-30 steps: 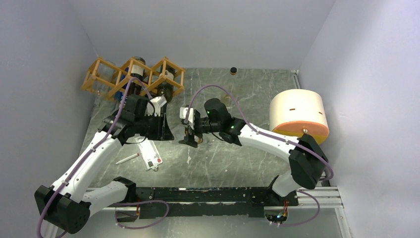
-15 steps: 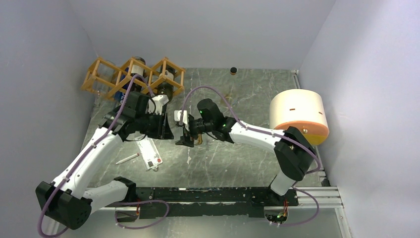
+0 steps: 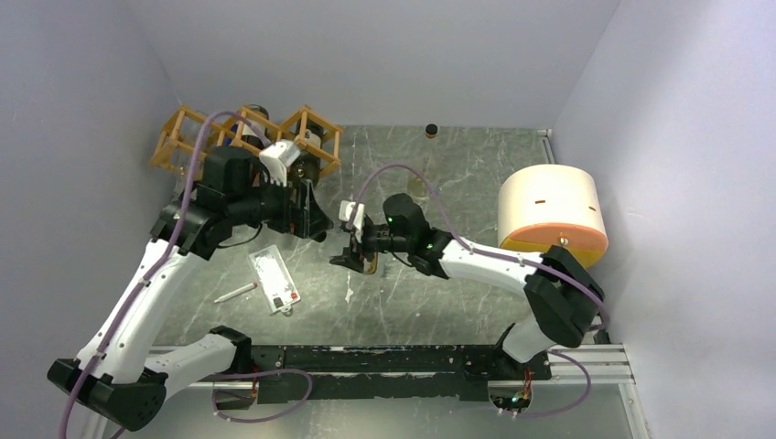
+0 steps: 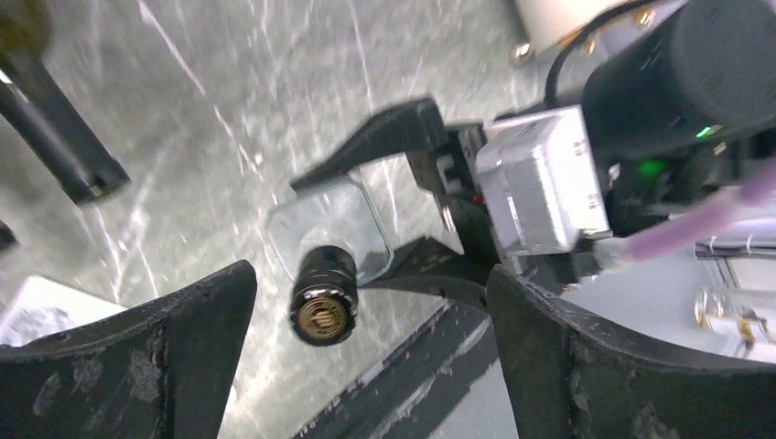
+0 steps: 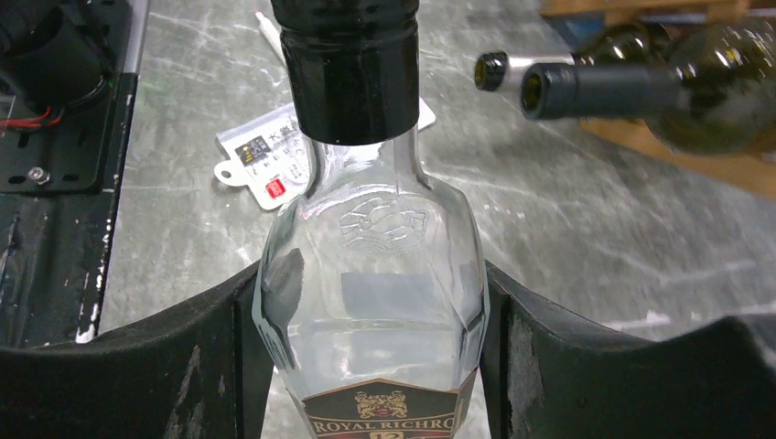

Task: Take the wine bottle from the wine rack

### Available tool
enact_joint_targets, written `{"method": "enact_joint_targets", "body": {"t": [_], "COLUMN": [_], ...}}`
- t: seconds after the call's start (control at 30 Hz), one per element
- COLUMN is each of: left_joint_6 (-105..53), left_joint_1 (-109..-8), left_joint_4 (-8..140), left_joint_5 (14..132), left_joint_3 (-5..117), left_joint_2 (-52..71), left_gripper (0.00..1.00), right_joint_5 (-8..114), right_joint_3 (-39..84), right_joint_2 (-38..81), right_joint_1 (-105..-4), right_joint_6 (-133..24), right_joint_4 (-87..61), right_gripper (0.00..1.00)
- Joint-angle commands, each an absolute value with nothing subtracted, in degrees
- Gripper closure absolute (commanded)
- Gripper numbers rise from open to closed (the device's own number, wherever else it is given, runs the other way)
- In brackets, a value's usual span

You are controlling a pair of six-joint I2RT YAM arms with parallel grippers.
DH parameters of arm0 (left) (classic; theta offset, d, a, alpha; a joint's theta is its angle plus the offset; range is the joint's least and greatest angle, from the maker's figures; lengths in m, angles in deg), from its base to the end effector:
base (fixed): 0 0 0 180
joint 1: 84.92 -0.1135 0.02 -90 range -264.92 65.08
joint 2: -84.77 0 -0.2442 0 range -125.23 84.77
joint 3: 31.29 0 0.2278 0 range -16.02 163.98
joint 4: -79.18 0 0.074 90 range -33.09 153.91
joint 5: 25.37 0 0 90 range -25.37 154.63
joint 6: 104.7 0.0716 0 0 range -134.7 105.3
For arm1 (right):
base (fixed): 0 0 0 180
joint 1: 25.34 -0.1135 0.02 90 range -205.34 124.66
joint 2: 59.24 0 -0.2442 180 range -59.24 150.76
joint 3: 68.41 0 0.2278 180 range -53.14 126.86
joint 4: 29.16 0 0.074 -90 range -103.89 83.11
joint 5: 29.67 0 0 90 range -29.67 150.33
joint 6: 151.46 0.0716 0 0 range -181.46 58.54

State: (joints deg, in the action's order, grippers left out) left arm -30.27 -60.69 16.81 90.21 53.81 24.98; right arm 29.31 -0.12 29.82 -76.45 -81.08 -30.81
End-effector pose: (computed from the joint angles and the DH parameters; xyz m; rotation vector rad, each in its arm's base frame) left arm 0.1821 -0.1159 0.3384 0.4274 2.2449 -0.8696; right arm 0.1953 0.3009 0.2325 -1.4179 1.3437 0.8820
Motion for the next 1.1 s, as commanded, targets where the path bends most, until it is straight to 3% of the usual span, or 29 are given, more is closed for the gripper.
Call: {"method": "enact_joint_targets", "body": {"t": [0.0,0.13,0.27,0.47,0.67,1.07], "left_joint_6": [-28.9,-32.0,-31.4,-25.3,-18.5,-16.5], "left_joint_1": [-60.3,-60.4,-60.3,-60.3,-60.3,-62.2], "left_joint_4": [21.3,29.5,44.0,52.3,58.4,61.3], "left_joint_5": [84.6,72.6,70.1,64.4,57.0,56.0], "left_joint_3": [62.2,63.3,57.2,53.3,43.7,36.2], "left_joint_2": [26.6,30.9,36.5,38.5,41.8,46.7], "left_gripper": [0.01,0.05,0.07,0.09,0.09,0.09], "right_joint_5": [38.4,53.4,72.7,92.9,90.5,93.3], "right_joint_3": [-6.6,-11.4,-14.9,-16.8,-13.4,-12.7], "right_joint_2": [22.5,17.5,12.9,10.8,14.9,24.7], "right_joint_1": [-76.5,-76.5,-76.3,-72.8,-61.5,-56.9], "right_joint_6": [-72.5,-67.3,-62.2,-57.9,-51.2,-57.7], "right_joint_4": [-40.9,-43.6,-46.3,-52.2,-53.1,-70.2], "right_gripper": [0.81,0.95,0.96,1.0,1.0,1.0]}}
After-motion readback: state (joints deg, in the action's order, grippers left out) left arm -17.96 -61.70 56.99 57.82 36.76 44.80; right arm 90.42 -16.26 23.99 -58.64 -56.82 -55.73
